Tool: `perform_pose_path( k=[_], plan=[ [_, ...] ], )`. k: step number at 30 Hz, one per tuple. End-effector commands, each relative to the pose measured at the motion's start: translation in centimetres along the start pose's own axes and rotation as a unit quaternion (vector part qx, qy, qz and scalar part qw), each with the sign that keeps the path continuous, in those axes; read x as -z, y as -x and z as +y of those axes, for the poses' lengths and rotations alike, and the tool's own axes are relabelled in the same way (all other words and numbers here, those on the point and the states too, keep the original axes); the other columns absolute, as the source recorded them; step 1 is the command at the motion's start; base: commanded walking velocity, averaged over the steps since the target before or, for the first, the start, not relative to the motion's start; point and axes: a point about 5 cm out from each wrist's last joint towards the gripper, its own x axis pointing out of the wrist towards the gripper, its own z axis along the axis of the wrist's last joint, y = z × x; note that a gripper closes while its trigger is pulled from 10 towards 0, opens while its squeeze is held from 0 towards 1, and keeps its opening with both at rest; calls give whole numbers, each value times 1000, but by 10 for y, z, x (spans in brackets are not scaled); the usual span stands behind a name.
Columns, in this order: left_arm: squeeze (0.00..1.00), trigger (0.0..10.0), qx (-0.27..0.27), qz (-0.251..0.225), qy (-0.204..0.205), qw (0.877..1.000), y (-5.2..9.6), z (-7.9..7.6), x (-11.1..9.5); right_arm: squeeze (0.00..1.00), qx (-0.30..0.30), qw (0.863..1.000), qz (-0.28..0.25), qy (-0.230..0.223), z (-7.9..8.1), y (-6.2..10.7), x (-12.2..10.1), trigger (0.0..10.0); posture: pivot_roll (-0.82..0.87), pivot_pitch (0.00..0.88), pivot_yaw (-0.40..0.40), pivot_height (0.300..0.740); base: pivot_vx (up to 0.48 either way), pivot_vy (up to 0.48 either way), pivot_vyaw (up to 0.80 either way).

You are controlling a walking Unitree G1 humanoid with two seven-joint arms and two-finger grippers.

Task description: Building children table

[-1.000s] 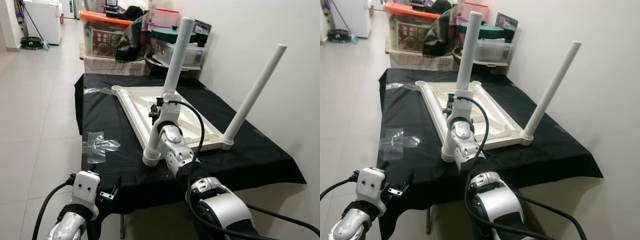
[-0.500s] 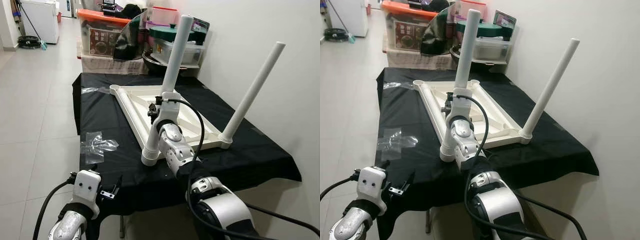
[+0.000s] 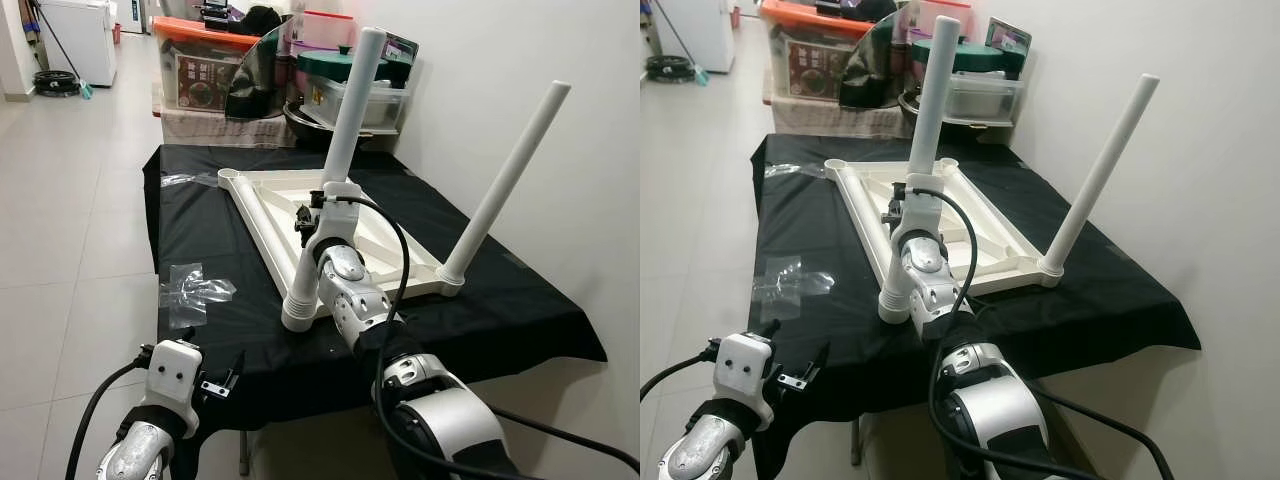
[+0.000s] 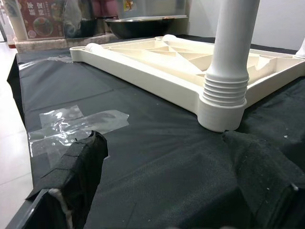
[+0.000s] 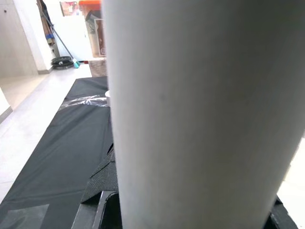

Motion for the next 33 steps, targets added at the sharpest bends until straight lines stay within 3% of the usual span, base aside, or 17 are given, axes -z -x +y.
perform_pose_path(
  k=[1,33],
  plan=[
    [0,10000,10,4,-3,1000,-2,-5,3,0,4,994,105,-2,2,13,54,10000,161,0,-161,740,0,0,0],
    [0,10000,15,3,-4,1000,-3,-6,3,0,-6,995,94,-11,5,14,45,10000,156,0,-158,740,0,0,0]
  ],
)
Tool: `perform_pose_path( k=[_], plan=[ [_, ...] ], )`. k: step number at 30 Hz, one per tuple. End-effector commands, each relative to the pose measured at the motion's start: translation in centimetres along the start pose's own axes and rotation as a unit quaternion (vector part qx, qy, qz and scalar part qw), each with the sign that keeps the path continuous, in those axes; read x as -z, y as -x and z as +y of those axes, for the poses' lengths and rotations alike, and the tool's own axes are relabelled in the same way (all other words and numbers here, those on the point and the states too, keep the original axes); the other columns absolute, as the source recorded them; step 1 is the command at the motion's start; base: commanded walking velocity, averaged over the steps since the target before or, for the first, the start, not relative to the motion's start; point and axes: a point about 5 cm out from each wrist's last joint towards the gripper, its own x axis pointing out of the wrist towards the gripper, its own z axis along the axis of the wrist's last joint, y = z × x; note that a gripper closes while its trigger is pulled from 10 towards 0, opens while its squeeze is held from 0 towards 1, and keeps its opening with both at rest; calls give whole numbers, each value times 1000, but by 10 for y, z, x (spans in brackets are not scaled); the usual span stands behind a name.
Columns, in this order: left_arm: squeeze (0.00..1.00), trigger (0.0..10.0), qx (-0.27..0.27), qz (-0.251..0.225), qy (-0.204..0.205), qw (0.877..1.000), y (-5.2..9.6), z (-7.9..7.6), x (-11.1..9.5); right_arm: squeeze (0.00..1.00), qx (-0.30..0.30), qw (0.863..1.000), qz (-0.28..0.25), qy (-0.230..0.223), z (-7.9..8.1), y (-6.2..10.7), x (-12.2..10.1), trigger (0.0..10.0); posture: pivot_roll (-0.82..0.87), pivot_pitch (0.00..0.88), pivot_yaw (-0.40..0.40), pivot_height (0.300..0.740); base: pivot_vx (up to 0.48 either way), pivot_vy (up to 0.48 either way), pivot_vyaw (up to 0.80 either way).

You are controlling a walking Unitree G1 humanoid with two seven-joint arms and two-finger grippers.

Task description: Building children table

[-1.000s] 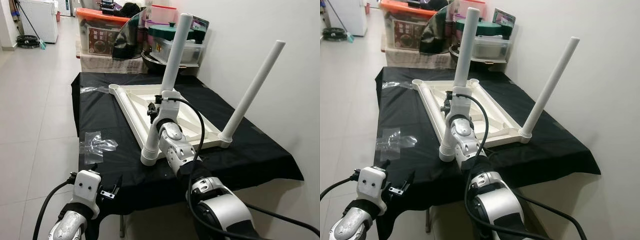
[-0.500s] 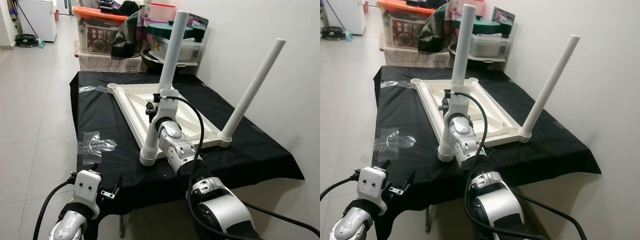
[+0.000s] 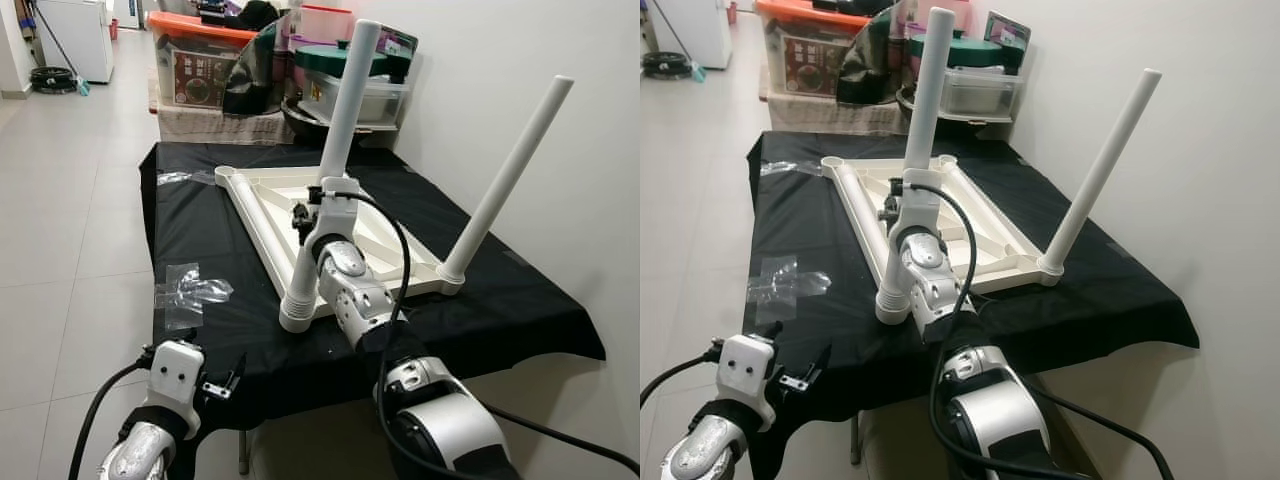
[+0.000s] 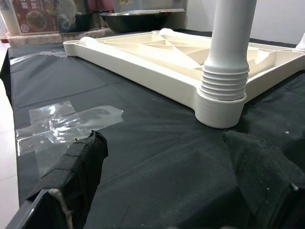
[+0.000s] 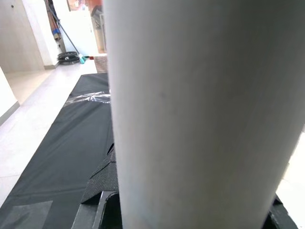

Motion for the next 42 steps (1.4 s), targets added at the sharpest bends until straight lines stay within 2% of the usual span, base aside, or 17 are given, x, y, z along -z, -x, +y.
perform_pose_path(
  k=[1,2,4,7,9,11,13,15,17,19,22,23,25,26,34,38,42],
  plan=[
    [0,10000,10,-3,-5,1000,-2,-5,0,0,6,996,87,-17,3,10,48,10000,156,0,-159,740,0,0,0],
    [0,10000,10,-3,-5,1000,-2,-5,0,0,6,996,87,-17,3,10,48,10000,156,0,-159,740,0,0,0],
    [0,10000,10,-3,-5,1000,-2,-4,-1,0,-27,998,47,-44,8,4,16,10000,157,0,-156,740,0,0,0],
    [0,10000,10,-3,-5,1000,-2,-3,-1,0,-51,996,27,-62,11,2,-3,10000,157,0,-156,740,0,0,0],
    [0,10000,10,-3,-6,1000,-2,-3,-1,0,-117,988,5,-103,21,2,-35,10000,151,0,-153,740,0,0,0],
    [0,10000,10,-3,-6,1000,-2,-3,-1,0,-117,988,5,-103,21,2,-35,10000,151,0,-153,740,0,0,0],
    [0,10000,11,-4,-5,1000,-3,-3,-1,0,-175,974,-13,-140,26,3,-61,10000,150,0,-152,740,0,0,0],
    [0,10000,12,-6,-5,1000,-5,-3,-2,0,-251,951,-25,-178,32,9,-85,10000,149,0,-150,740,0,0,0],
    [0,10000,11,-10,-5,1000,-6,0,-4,0,-328,925,-52,-183,37,18,-104,10000,147,0,-147,740,0,0,0],
    [0,10000,13,-14,-8,1000,-6,4,-7,0,-371,909,-74,-174,39,24,-112,10000,149,0,-147,740,0,0,0],
    [0,10000,20,-22,-10,1000,-6,8,-12,0,-396,901,-86,-157,40,28,-114,10000,148,0,-145,740,0,0,0],
    [0,10000,30,-34,-14,999,-7,11,-21,0,-421,892,-89,-139,40,32,-114,10000,148,0,-145,740,0,0,0],
    [0,10000,34,-39,-18,998,-7,12,-25,0,-428,889,-89,-134,40,33,-113,10000,148,0,-145,740,0,0,0],
    [0,10000,37,-59,-30,997,-8,20,-40,0,-435,888,-84,-122,40,34,-108,10000,154,0,-144,740,0,0,0],
    [0,10000,15,-97,-73,992,-13,49,-70,0,-466,877,-56,-104,46,42,-92,10000,160,0,-140,740,0,0,0],
    [0,10000,20,-97,-78,992,-15,52,-70,0,-477,872,-50,-99,49,45,-88,10000,151,0,-132,740,0,0,0],
    [0,10000,52,-94,-67,992,-21,41,-68,0,-490,865,-47,-95,52,50,-83,10000,146,0,-130,740,0,0,0]
  ],
)
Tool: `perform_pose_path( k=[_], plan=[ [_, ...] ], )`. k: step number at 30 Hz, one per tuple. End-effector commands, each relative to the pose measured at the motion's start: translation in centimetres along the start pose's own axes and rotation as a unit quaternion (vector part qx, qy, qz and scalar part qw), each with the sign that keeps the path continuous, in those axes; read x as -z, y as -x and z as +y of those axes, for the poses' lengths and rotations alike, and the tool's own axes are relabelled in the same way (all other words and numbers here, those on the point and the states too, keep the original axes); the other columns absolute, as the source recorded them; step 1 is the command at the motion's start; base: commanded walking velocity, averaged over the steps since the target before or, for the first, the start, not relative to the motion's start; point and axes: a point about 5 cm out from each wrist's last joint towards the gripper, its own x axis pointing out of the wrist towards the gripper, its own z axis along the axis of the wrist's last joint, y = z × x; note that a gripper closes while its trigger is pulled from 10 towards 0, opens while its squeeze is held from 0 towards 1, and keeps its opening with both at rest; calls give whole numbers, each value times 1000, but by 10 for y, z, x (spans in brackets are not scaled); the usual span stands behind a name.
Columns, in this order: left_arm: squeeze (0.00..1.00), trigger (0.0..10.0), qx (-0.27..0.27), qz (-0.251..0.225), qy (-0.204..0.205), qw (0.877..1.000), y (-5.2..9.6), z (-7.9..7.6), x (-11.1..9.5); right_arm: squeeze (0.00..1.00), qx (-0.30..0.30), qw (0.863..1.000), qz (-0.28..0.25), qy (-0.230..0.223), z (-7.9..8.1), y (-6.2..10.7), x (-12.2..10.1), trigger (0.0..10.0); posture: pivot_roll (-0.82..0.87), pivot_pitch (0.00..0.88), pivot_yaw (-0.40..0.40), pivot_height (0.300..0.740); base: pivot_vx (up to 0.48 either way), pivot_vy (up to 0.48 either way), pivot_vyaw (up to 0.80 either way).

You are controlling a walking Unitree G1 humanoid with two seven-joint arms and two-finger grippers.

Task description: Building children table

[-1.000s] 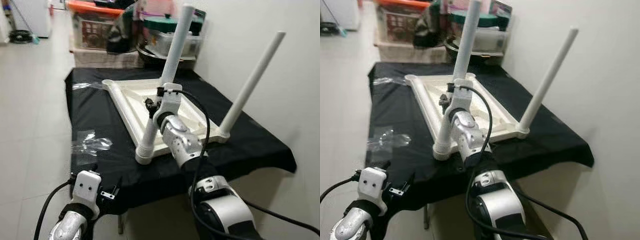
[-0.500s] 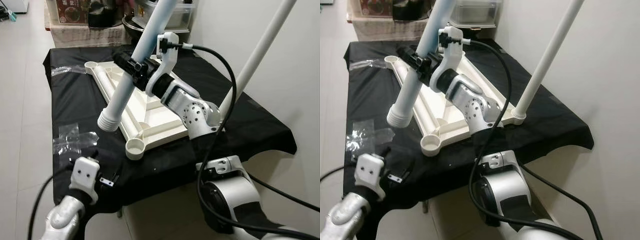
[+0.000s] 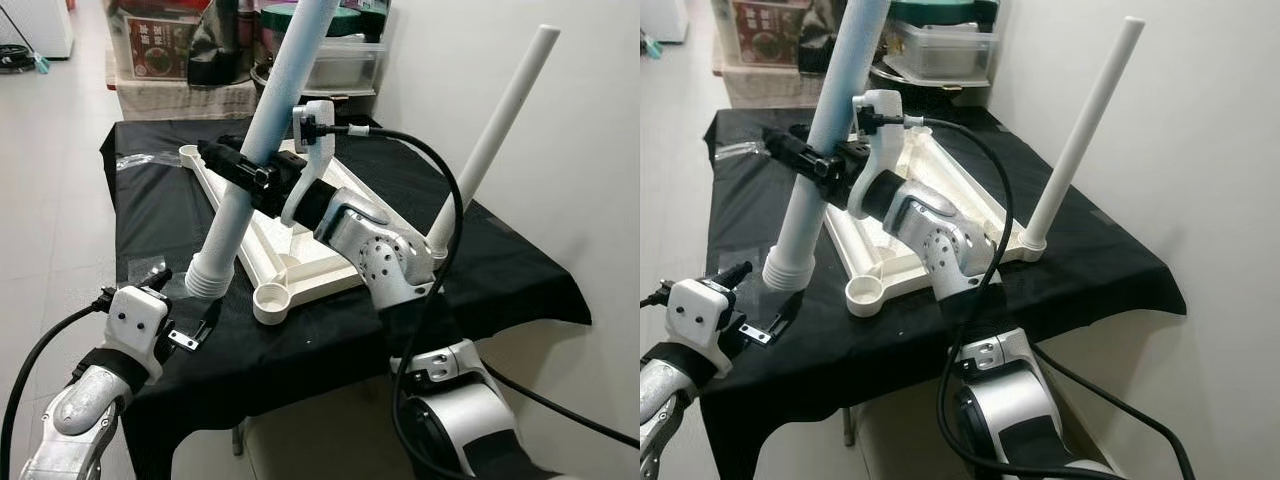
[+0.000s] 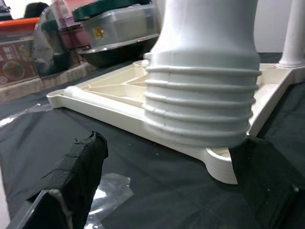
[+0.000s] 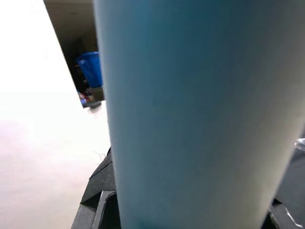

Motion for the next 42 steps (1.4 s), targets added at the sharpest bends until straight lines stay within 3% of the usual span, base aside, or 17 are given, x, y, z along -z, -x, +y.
perform_pose_path(
  k=[1,4,6,9,18,19,33,34,35,36,37,38,42],
  plan=[
    [0,10000,30,-14,12,999,-7,-8,-6,0,-12,999,30,-14,4,0,14,10000,141,0,-127,740,0,0,0],
    [0,10000,52,-9,18,998,-10,-15,-5,0,-16,999,34,-14,6,0,17,10000,139,0,-126,740,0,0,0],
    [0,10000,127,6,30,991,-13,-40,0,0,-20,999,38,-11,10,-1,22,10000,132,0,-118,740,0,0,0],
    [0,10000,141,8,31,990,-12,-46,1,0,-18,999,36,-10,10,-1,21,10000,130,0,-117,740,0,0,0],
    [0,10000,110,1,29,993,-17,-36,0,0,-26,999,37,-13,13,1,21,10000,131,0,-121,740,0,0,0],
    [0,0,107,-1,32,994,-16,-35,0,0,-26,999,37,-14,14,2,21,10000,132,0,-121,740,0,0,0],
    [0,0,103,-15,25,994,-13,-36,-2,0,-24,999,33,-16,15,2,21,10000,133,0,-120,740,0,0,0],
    [0,0,102,-8,25,994,-14,-36,-1,1000,-25,999,29,-19,14,3,20,10000,133,0,-120,740,0,0,0],
    [0,0,103,-3,26,994,-15,-36,0,1000,-25,999,25,-24,14,3,20,10000,133,0,-121,740,0,0,0],
    [0,4196,104,2,22,994,-15,-36,1,1000,-26,999,20,-31,13,4,19,10000,133,0,-121,740,0,0,0],
    [0,4196,105,5,20,994,-15,-35,1,1000,-27,999,16,-35,13,4,18,10000,133,0,-121,740,0,0,0],
    [0,10000,108,1,20,994,-15,-36,0,1000,-29,999,13,-36,12,5,17,10000,133,0,-121,740,0,0,0],
    [0,10000,124,-14,23,992,-14,-38,-6,1000,-43,998,0,-35,12,6,11,10000,134,0,-122,740,0,0,0]
  ],
)
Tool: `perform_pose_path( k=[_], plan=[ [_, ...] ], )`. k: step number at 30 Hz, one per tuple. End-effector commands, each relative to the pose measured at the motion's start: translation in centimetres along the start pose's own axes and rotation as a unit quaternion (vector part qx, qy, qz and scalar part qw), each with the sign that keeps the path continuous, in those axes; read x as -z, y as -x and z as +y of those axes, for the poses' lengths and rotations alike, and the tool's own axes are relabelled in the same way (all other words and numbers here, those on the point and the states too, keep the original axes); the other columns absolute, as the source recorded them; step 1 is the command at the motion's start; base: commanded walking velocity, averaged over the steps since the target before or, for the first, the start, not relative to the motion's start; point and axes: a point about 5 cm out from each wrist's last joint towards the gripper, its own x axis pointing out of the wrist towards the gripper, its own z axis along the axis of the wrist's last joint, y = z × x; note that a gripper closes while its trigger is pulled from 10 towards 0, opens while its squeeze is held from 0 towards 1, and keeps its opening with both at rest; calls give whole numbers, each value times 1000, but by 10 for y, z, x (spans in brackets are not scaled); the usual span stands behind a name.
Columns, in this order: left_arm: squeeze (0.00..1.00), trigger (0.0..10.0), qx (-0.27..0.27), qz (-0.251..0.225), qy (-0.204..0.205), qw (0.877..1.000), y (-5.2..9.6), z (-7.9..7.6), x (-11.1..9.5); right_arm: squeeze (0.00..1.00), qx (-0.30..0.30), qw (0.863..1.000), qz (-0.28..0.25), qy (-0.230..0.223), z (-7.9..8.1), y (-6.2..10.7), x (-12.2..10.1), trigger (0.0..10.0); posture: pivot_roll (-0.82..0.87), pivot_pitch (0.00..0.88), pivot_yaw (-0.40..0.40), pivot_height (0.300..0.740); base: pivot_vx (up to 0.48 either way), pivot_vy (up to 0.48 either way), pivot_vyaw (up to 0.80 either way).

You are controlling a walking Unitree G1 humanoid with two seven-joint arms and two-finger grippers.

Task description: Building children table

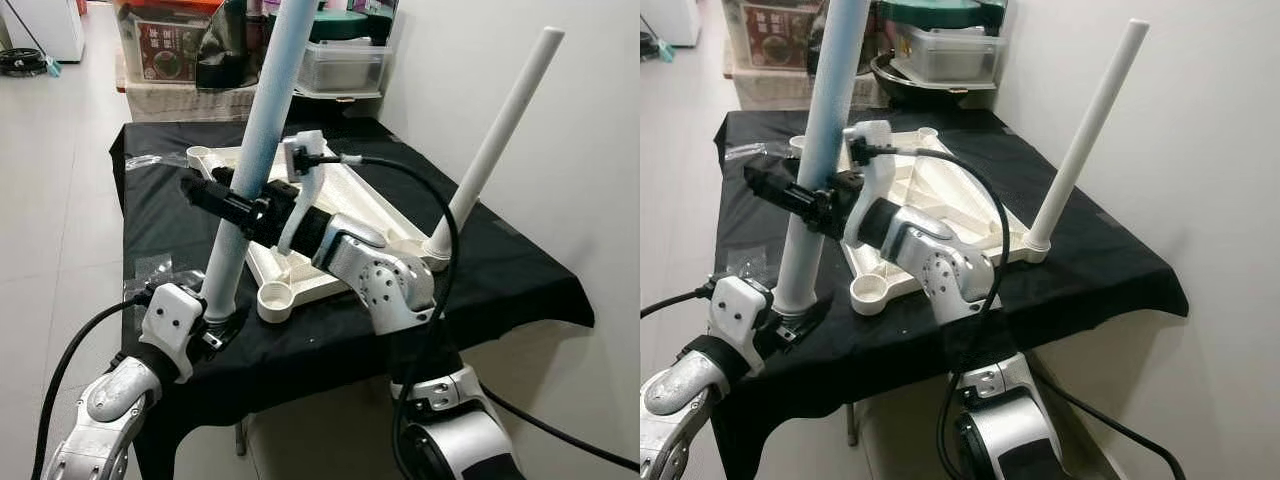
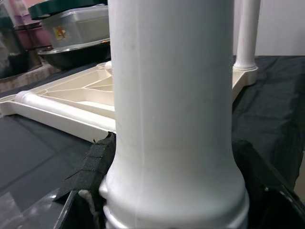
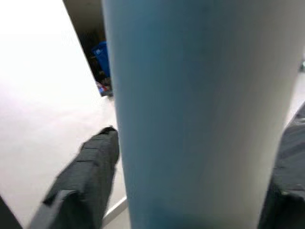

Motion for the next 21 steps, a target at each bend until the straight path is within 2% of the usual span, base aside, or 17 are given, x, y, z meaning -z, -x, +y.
perform_pose_path(
  k=[1,3,4,6,7,8,9,10,11,15,21],
  plan=[
    [0,10000,44,-16,-1,999,-2,-10,-8,1000,-40,999,-31,-2,4,2,-11,10000,135,0,-124,740,0,0,0],
    [0,10000,70,-26,4,997,0,-15,-15,1000,-109,993,-49,6,9,11,-19,10000,135,0,-124,740,0,0,0],
    [0,10000,70,-26,4,997,0,-15,-15,1000,-109,993,-49,6,9,11,-19,10000,135,0,-124,740,0,0,0],
    [0,10000,104,-35,1,994,4,-22,-23,1000,-177,983,-28,33,13,22,-14,10000,138,0,-132,740,0,0,0],
    [0,10000,104,-35,1,994,4,-22,-23,1000,-177,983,-28,33,13,22,-14,10000,138,0,-132,740,0,0,0],
    [0,10000,126,-42,4,991,7,-27,-29,1000,-200,979,-6,46,13,27,-8,10000,138,0,-132,740,0,0,0],
    [0,10000,161,-48,9,986,12,-34,-38,153,-222,974,18,51,11,32,0,10000,143,0,-135,740,0,0,0],
    [0,10000,161,-48,9,986,12,-34,-38,153,-222,974,18,51,11,32,0,10000,143,0,-135,740,0,0,0],
    [0,10000,222,-53,24,973,25,-44,-53,0,-250,966,48,47,8,39,10,10000,154,0,-142,740,0,0,0],
    [0,10000,260,-40,28,964,36,-46,-59,0,-275,959,60,40,9,43,13,10000,163,0,-143,740,0,0,0],
    [0,10000,270,-1,31,962,46,-41,-49,0,-303,951,53,36,9,45,10,10000,159,0,-142,740,0,0,0]
  ],
)
